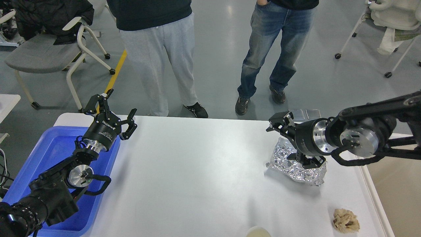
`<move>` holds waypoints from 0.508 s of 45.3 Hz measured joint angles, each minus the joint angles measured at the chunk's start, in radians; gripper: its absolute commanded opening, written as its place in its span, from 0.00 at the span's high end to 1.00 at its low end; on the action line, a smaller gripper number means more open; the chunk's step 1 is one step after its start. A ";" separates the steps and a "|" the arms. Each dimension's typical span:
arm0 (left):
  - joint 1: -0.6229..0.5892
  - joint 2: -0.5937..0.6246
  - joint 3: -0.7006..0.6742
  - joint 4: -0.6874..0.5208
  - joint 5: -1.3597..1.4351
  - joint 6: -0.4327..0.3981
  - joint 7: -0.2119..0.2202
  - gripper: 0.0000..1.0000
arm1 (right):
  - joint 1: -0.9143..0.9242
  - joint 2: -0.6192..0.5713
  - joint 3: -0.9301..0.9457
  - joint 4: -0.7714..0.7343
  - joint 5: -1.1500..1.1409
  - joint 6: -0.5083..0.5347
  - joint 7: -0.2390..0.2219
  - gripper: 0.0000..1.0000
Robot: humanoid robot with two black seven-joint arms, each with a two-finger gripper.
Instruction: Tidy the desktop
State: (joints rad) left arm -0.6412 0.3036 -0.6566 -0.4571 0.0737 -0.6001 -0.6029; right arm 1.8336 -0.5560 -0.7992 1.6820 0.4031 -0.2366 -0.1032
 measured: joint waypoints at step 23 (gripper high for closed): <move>0.000 0.000 0.000 0.000 0.000 0.000 0.000 0.00 | 0.106 0.020 -0.155 0.057 -0.031 0.159 0.010 0.00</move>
State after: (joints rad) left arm -0.6409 0.3037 -0.6565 -0.4571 0.0737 -0.5997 -0.6029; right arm 1.9392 -0.5361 -0.9545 1.7393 0.3723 -0.0774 -0.0931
